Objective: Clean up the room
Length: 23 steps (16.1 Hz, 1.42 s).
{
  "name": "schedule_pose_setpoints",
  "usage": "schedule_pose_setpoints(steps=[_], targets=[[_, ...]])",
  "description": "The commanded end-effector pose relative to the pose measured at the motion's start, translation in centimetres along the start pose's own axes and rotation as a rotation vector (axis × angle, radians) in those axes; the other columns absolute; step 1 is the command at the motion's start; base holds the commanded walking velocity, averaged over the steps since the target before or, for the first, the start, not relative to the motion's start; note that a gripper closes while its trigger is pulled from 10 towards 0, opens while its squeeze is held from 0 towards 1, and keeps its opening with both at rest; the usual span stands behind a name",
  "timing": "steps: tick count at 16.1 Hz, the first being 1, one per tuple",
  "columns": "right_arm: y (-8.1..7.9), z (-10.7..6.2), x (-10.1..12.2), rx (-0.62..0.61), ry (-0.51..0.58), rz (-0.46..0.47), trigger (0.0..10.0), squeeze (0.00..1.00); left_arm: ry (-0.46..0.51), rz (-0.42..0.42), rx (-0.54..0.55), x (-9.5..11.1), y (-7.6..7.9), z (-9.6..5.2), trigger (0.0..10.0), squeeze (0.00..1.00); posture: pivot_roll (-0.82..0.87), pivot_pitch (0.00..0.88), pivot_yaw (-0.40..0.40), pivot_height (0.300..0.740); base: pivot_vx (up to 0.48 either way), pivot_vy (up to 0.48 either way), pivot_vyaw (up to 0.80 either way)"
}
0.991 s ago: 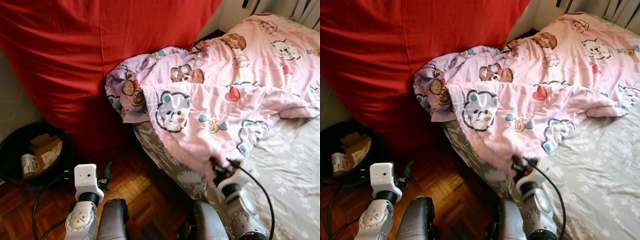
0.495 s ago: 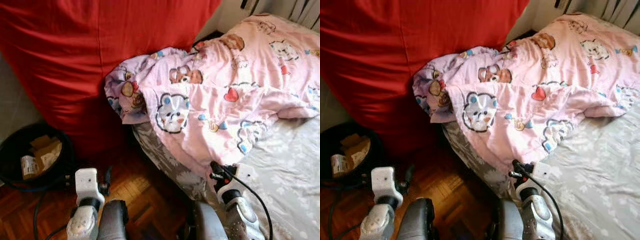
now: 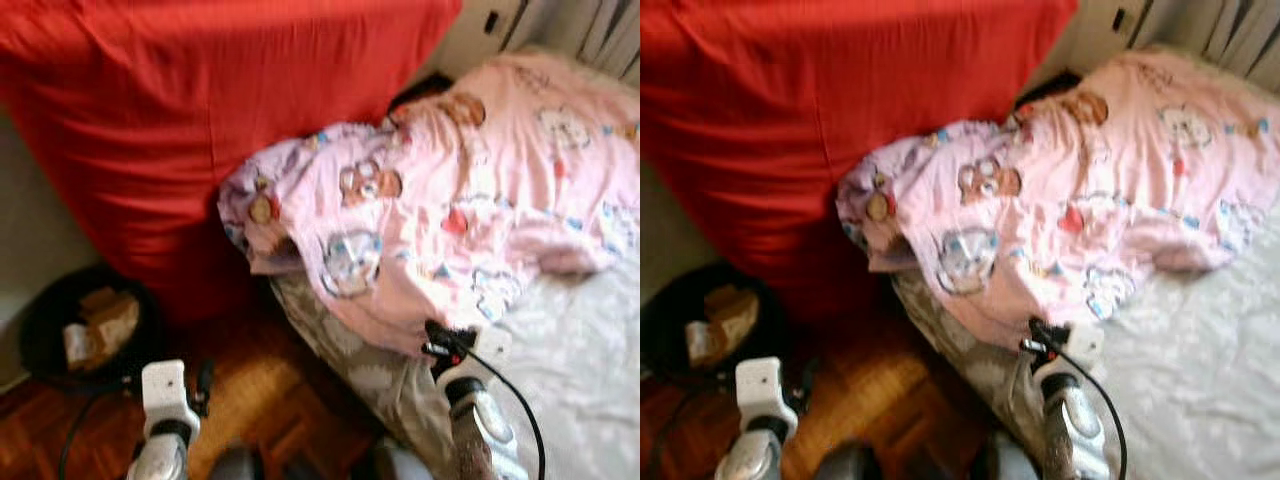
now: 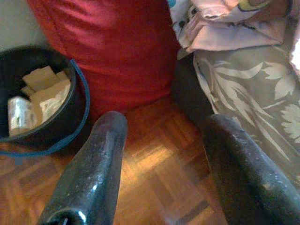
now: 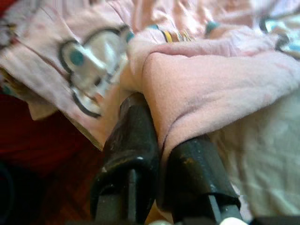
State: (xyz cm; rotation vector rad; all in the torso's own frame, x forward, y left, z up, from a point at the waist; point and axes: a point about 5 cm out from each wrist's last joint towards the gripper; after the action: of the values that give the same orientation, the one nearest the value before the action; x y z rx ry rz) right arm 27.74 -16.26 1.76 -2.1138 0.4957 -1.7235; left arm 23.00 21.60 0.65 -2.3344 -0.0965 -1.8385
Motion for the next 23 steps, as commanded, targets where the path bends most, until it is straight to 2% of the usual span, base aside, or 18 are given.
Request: schedule_pose_setpoints(steps=[1, 5, 6, 11, 14, 19, 23], targets=[[0.2, -0.2, -0.4, -0.013, -0.007, -0.002, 10.0, 0.00, -0.072, 0.002, 0.024, -1.8, -0.5, -0.7, 10.0, 0.00, 0.06, 0.175, -0.066, 0.740, 0.000, 0.000, 0.00], [0.2, -0.1, -0.3, -0.023, -0.008, -0.022, 10.0, 0.00, -0.183, 0.001, 0.042, -4.1, -1.2, -1.3, 10.0, 0.00, 0.07, 0.165, -0.064, 0.740, 0.000, 0.000, 0.00], [0.3, -0.1, -0.3, -0.029, -0.003, -0.018, 10.0, 0.00, -0.243, 0.004, 0.044, -5.1, -1.4, -1.5, 10.0, 0.00, 0.06, 0.159, -0.064, 0.740, 0.000, 0.000, 0.00], [0.4, 0.0, -0.3, -0.043, -0.006, -0.030, 10.0, 0.00, -0.405, 0.012, 0.037, -7.8, -1.1, -2.8, 10.0, 0.00, 0.06, 0.143, -0.064, 0.740, 0.000, 0.000, 0.00], [0.3, 0.0, -0.4, -0.048, -0.011, -0.035, 10.0, 0.00, -0.436, 0.010, 0.024, -8.5, -0.8, -3.3, 10.0, 0.00, 0.06, 0.134, -0.064, 0.740, 0.000, 0.000, 0.00], [0.3, 0.0, -0.9, -0.066, -0.021, -0.033, 10.0, 0.00, -0.519, 0.013, 0.042, -10.1, -1.7, -5.0, 10.0, 0.00, 0.06, 0.115, -0.054, 0.740, 0.000, 0.000, 0.00], [0.3, -0.1, -1.0, -0.073, -0.019, -0.032, 10.0, 0.00, -0.548, 0.019, 0.036, -10.5, -2.0, -5.4, 10.0, 0.00, 0.06, 0.107, -0.048, 0.740, 0.000, 0.000, 0.00]])
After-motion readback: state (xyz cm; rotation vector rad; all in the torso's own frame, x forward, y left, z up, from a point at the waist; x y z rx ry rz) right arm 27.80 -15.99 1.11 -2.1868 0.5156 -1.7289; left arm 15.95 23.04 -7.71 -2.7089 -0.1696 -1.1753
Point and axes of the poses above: a point about 5 cm out from each wrist's last joint towards the gripper, its own z axis pointing out of the wrist towards the gripper, its own x axis along the axis of the wrist's last joint, y = z × x, and after that the axes turned 4 degrees about z, right-handed
